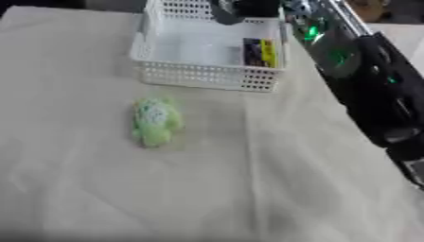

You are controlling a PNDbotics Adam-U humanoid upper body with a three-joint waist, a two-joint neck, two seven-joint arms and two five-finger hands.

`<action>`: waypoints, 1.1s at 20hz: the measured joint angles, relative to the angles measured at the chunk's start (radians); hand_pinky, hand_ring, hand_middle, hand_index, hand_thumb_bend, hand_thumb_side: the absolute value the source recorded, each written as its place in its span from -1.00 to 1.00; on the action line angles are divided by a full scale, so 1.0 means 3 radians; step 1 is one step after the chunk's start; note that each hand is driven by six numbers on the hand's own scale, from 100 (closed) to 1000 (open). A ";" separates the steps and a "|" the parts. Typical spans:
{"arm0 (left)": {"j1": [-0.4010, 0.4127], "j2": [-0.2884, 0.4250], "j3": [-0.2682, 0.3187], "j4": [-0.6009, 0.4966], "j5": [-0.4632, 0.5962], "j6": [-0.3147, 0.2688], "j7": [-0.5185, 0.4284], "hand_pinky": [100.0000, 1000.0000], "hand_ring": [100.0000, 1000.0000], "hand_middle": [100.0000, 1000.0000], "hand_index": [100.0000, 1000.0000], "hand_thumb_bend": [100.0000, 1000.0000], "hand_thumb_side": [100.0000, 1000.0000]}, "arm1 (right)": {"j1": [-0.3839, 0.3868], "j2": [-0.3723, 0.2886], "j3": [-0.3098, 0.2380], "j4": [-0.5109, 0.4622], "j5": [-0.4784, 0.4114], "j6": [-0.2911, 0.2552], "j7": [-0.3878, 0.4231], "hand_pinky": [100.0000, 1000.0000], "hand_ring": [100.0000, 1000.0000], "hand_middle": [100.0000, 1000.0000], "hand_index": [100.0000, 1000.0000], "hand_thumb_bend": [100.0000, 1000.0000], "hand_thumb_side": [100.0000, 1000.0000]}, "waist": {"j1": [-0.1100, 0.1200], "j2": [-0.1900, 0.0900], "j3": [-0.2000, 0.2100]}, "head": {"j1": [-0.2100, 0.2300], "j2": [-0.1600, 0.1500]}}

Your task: Pick up objects on the table and place them in the box.

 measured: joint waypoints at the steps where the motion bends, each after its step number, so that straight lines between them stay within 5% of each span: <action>1: -0.0016 -0.0009 -0.0002 0.0000 0.0003 -0.0004 -0.0004 0.16 -0.02 0.11 0.26 -1.00 0.54 | -0.0029 0.0008 -0.0026 0.0083 0.0006 -0.0018 -0.0039 0.89 0.71 -0.15 0.27 -0.48 0.48 | -0.0008 0.0010 0.0017 | -0.0009 -0.0008; 14: -0.0182 -0.0010 -0.0061 0.0000 0.0063 -0.0052 -0.0077 0.16 -0.02 0.11 0.27 -1.00 0.54 | -0.0283 -0.0017 -0.0267 0.0844 -0.0025 -0.0418 -0.0113 0.90 0.73 -0.13 0.28 -0.53 0.54 | -0.0140 0.0174 0.0311 | -0.0115 -0.0119; 15: -0.0186 -0.0010 -0.0061 0.0000 0.0064 -0.0053 -0.0078 0.16 -0.02 0.11 0.27 -1.00 0.54 | -0.0286 -0.0025 -0.0277 0.0855 -0.0036 -0.0436 -0.0107 0.91 0.75 -0.04 0.37 -0.41 0.88 | -0.0138 0.0175 0.0311 | -0.0116 -0.0119; 17: -0.0187 -0.0010 -0.0061 0.0000 0.0068 -0.0056 -0.0083 0.16 -0.02 0.11 0.27 -1.00 0.54 | -0.0289 -0.0040 -0.0293 0.0864 -0.0088 -0.0481 -0.0092 0.92 0.77 0.04 0.44 -0.36 1.00 | -0.0139 0.0180 0.0310 | -0.0116 -0.0119; 22: -0.0188 -0.0010 -0.0061 0.0000 0.0073 -0.0058 -0.0086 0.16 -0.01 0.11 0.27 -1.00 0.54 | -0.0289 -0.0058 -0.0295 0.0864 -0.0239 -0.0574 -0.0015 0.94 0.79 0.29 0.68 -0.33 1.00 | -0.0141 0.0180 0.0298 | -0.0115 -0.0119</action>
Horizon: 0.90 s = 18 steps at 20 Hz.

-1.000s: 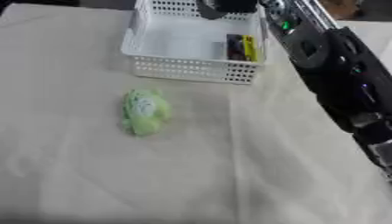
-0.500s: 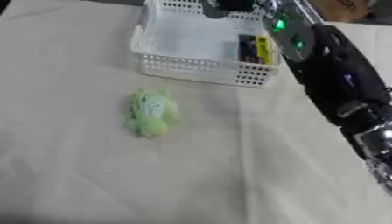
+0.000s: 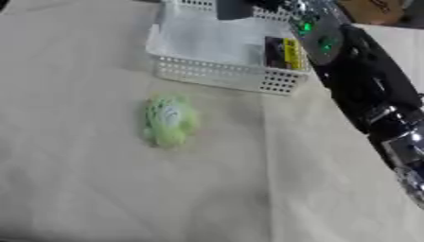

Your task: Pick up objects on the table and place them in the box.

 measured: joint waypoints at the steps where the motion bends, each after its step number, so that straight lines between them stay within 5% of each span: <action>1: 0.0000 0.0000 0.0000 0.0000 0.0000 0.0000 0.0000 0.16 -0.02 0.11 0.27 -1.00 0.54 | 0.0000 -0.0010 0.0000 0.0000 -0.0018 -0.0013 0.0016 0.96 0.82 0.41 0.76 -0.29 1.00 | 0.0000 0.0000 0.0000 | 0.0000 0.0000; 9: 0.0002 0.0000 0.0000 0.0000 0.0000 0.0000 0.0000 0.16 -0.02 0.11 0.27 -1.00 0.54 | 0.0000 -0.0021 -0.0021 0.0000 -0.0079 -0.0047 0.0095 1.00 0.91 0.65 0.95 0.01 1.00 | 0.0003 0.0000 -0.0009 | 0.0001 0.0000; 18: 0.0021 0.0000 0.0000 0.0000 0.0000 0.0001 0.0000 0.16 -0.02 0.12 0.27 -1.00 0.54 | -0.0001 -0.0042 -0.0040 -0.0004 -0.0025 -0.0035 0.0110 1.00 0.91 0.66 0.93 0.03 1.00 | 0.0013 0.0000 -0.0029 | -0.0001 0.0001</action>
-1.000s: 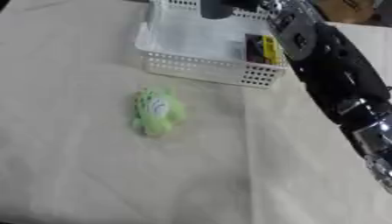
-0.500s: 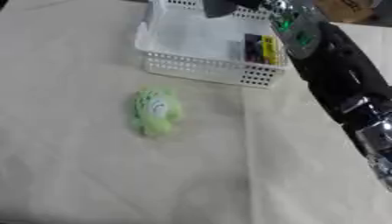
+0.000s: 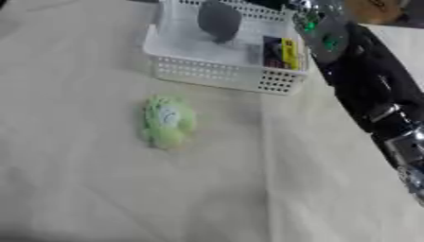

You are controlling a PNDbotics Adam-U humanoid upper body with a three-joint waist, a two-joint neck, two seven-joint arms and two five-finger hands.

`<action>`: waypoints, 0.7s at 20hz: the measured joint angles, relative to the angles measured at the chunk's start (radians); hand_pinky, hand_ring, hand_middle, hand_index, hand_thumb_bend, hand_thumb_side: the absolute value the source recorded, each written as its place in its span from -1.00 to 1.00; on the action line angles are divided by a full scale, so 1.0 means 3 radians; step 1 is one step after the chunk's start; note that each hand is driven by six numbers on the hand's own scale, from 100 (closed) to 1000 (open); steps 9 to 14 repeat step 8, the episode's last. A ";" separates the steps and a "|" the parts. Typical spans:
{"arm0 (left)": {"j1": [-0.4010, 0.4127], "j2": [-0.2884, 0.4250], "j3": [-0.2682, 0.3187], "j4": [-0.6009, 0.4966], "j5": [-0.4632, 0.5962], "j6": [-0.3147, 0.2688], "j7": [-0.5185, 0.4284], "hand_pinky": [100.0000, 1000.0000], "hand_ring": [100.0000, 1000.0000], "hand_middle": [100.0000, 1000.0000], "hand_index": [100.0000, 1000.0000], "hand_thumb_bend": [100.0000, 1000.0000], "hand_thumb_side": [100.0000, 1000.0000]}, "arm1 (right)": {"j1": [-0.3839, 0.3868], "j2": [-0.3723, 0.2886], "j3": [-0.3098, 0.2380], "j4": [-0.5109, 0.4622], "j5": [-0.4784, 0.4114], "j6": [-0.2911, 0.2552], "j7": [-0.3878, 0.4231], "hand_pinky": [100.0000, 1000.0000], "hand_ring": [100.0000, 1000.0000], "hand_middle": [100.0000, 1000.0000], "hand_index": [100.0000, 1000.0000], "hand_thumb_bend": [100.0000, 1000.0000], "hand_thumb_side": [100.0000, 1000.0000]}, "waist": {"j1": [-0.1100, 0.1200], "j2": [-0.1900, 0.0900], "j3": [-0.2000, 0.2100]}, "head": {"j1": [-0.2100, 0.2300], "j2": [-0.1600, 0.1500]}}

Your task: Pick up objects on the table and place them in the box.

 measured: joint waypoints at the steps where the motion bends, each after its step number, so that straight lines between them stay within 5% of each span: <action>1: 0.0003 0.0000 0.0000 0.0000 0.0000 0.0001 -0.0001 0.16 -0.02 0.12 0.27 -1.00 0.54 | 0.0000 0.0000 -0.0001 -0.0002 0.0003 0.0004 -0.0007 1.00 0.91 0.65 0.92 0.02 1.00 | 0.0001 0.0000 -0.0002 | 0.0000 0.0000; 14: 0.0031 0.0000 0.0002 0.0000 -0.0003 0.0009 0.0000 0.16 -0.02 0.11 0.26 -1.00 0.54 | 0.0003 -0.0044 -0.0003 -0.0176 -0.0020 0.0027 -0.0103 0.96 0.86 0.59 0.88 -0.18 1.00 | 0.0024 -0.0024 -0.0059 | 0.0004 0.0011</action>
